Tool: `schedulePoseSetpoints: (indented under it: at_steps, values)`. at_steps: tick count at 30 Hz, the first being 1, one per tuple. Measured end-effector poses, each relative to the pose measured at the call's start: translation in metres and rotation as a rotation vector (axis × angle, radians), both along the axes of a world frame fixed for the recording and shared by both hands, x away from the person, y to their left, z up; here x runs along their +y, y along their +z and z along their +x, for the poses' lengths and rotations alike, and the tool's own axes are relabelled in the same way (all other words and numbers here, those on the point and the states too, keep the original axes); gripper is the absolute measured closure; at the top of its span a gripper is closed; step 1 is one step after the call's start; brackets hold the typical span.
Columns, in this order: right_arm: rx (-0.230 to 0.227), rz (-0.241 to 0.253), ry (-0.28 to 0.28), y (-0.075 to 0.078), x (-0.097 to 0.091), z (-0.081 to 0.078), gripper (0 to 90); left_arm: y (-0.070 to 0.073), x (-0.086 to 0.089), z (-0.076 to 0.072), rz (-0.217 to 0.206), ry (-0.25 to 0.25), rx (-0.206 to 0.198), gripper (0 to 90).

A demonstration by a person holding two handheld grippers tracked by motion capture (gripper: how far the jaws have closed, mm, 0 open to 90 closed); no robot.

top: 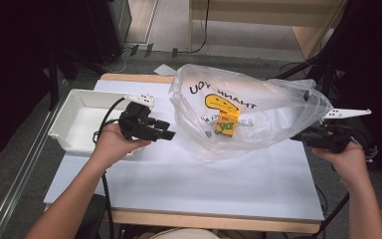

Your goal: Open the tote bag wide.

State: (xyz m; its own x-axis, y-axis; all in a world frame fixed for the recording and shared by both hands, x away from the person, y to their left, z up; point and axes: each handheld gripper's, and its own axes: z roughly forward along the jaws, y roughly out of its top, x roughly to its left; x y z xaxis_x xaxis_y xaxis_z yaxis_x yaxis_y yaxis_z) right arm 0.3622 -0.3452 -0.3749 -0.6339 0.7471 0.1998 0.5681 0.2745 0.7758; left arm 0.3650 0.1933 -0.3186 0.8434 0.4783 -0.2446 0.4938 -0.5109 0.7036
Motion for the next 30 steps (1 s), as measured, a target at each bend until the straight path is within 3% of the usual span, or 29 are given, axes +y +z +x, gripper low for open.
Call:
schedulePoseSetpoints:
  at_steps: [8, 14, 17, 18, 21, 23, 24, 25, 30]
  values:
    - [0.0, 0.018, -0.026, 0.02, -0.007, 0.018, 55.7, 0.016, 0.003, 0.007, -0.017, -0.027, -0.007, 59.0]
    - [0.001, -0.033, -0.015, 0.027, -0.015, 0.03, 59.9, 0.028, 0.01, 0.01, -0.031, -0.027, -0.013, 59.7]
    - [0.014, -0.026, -0.036, 0.025, -0.024, 0.034, 62.5, 0.032, 0.013, 0.009, -0.037, -0.02, -0.016, 62.0]
    - [0.021, -0.012, -0.049, 0.026, -0.027, 0.035, 63.9, 0.037, 0.015, 0.008, -0.033, -0.013, -0.045, 64.8]
    - [0.02, 0.004, -0.063, 0.031, -0.029, 0.037, 68.0, 0.043, 0.016, 0.009, -0.043, -0.019, -0.048, 69.6]
    - [0.003, 0.005, -0.068, 0.046, -0.027, 0.042, 73.2, 0.05, 0.015, 0.009, -0.035, -0.027, -0.065, 77.5]
    - [0.003, 0.005, -0.068, 0.046, -0.027, 0.042, 73.2, 0.053, 0.015, 0.01, -0.036, -0.027, -0.068, 77.5]
    - [-0.018, 0.001, -0.073, 0.057, -0.026, 0.046, 78.2, 0.06, 0.016, 0.012, -0.043, -0.032, -0.08, 83.0]
    - [-0.025, 0.007, -0.089, 0.076, -0.028, 0.054, 84.8, 0.073, 0.015, 0.017, -0.059, -0.043, -0.087, 89.3]
